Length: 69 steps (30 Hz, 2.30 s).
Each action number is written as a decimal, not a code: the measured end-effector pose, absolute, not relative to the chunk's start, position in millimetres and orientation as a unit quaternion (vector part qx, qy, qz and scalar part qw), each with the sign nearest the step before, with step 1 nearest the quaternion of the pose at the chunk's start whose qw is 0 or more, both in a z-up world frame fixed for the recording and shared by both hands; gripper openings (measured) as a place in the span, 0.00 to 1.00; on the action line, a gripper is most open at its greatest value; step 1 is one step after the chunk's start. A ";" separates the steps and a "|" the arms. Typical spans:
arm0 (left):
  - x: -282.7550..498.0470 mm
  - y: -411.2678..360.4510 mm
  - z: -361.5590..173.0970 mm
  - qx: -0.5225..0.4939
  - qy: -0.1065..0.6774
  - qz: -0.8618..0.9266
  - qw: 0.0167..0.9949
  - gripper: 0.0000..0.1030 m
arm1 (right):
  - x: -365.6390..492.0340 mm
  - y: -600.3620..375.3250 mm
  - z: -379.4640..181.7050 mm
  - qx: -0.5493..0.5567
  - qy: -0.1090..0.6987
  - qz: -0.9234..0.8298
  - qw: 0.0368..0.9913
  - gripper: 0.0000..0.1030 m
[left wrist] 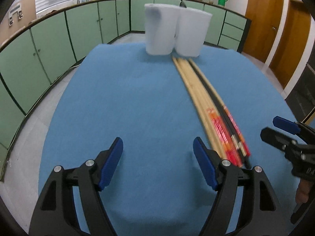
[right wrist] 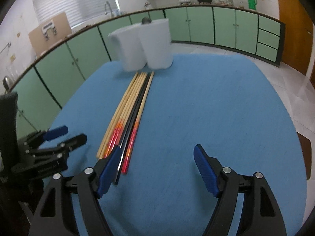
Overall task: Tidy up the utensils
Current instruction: 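Move both open tools back to the chopsticks on the mat, then grasp a red-patterned chopstick with the right tool while the left grasps a plain wooden one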
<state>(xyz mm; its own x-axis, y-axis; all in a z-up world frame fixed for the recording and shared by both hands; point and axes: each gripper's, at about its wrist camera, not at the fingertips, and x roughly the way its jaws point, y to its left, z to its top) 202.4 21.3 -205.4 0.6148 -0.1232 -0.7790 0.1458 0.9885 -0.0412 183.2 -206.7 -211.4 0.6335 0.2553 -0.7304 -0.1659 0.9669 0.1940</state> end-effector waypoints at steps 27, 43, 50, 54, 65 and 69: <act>180.7 5.9 -214.2 0.026 0.444 -0.081 0.892 0.76 | 180.0 -194.0 -223.5 -0.013 0.426 0.095 0.900 0.47; 181.6 -28.7 -218.1 0.049 0.450 -0.102 0.886 0.76 | 181.8 -225.5 -226.2 0.028 0.426 0.092 0.899 0.06; 186.0 -30.7 -218.6 0.040 0.444 -0.087 0.891 0.71 | 182.2 -226.1 -228.6 0.032 0.426 0.095 0.899 0.06; 187.3 -38.1 -217.5 0.038 0.438 -0.093 0.893 0.48 | 182.6 -226.2 -228.9 0.033 0.426 0.095 0.899 0.06; 183.7 -43.0 -213.6 0.028 0.430 -0.107 0.896 0.08 | 179.2 -226.8 -222.3 0.035 0.423 0.099 0.900 0.05; 173.9 -35.2 -191.9 0.036 0.407 -0.106 0.907 0.06 | 171.7 -232.2 -204.5 0.036 0.411 0.104 0.905 0.05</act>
